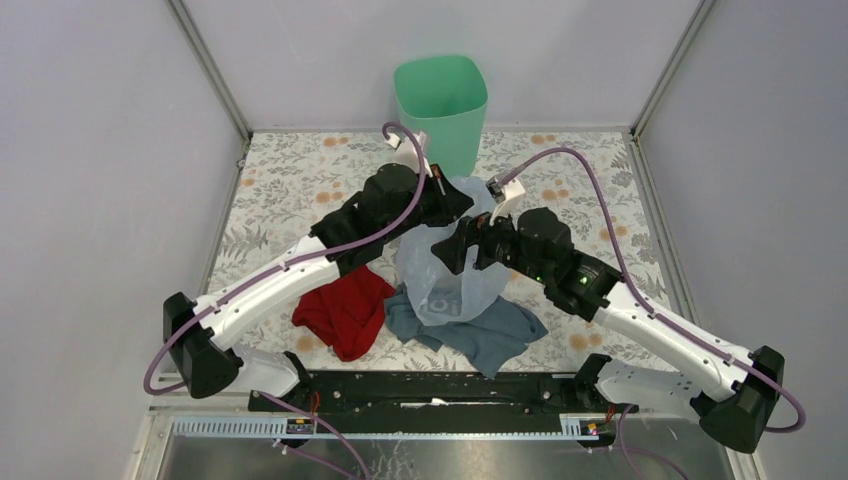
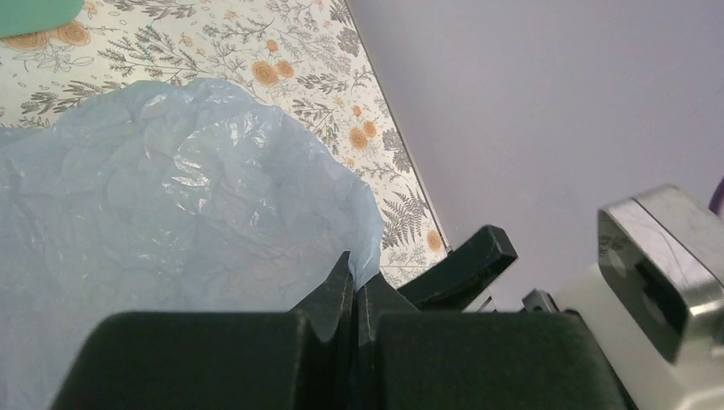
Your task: Put the trash bags into the trash bin
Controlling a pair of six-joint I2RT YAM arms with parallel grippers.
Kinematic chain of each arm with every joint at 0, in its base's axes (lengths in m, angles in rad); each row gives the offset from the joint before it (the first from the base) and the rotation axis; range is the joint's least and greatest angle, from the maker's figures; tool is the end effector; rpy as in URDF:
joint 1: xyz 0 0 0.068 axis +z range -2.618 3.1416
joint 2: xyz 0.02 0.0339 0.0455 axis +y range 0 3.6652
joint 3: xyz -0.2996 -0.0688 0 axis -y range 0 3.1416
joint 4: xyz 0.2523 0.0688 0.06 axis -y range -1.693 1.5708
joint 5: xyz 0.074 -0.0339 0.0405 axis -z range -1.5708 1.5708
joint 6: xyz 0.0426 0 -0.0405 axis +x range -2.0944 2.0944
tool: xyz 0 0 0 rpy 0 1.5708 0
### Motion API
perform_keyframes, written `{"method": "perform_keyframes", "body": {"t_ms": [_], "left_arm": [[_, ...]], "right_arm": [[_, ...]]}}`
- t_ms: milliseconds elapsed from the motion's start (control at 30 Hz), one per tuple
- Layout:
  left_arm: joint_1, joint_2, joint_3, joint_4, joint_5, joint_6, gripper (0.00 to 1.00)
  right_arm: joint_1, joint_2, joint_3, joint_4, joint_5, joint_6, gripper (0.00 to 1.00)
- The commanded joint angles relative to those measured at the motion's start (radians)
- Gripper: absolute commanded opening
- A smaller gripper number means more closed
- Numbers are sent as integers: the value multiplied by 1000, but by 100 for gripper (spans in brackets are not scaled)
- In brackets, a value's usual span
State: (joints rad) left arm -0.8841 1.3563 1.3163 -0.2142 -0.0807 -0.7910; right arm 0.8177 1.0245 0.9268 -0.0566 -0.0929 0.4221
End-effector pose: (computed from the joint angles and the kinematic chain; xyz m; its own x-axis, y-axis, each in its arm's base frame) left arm 0.2077 -0.2480 0.4268 -0.6250 -0.3555 -0.6950 0.3939 0.6250 -0.6740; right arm 0.1587 0.1751 0.3867 -0.4192 0.1493 -0.8956 -0.6768 0.6061 0.4178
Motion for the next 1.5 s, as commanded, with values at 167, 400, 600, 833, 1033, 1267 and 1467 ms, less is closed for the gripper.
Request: {"method": "perform_keyframes", "body": {"t_ms": [167,400,600,833,1033,1267,1467], "left_arm": [[-12,13,43,58,11,-41,0],[-11,-97,41,-14,-35,75,66],[1,-224,50,-208,-246,208,99],[222,-171,125,-283,-203,231,99],[340,163,392,-285,-209,290,99],[411,592,828,-310,-352,341,96],[416,813,1015,-262,-398,409,93]], "right_arm": [[116,25,44,34,438,22,64],[117,-44,-41,40,560,1,4],[117,-182,-89,-94,713,-28,0],[117,-300,-5,-306,822,-40,0],[117,-368,38,-368,863,-87,1],[115,-372,73,-363,827,-152,2],[116,-414,49,-333,820,-196,6]]}}
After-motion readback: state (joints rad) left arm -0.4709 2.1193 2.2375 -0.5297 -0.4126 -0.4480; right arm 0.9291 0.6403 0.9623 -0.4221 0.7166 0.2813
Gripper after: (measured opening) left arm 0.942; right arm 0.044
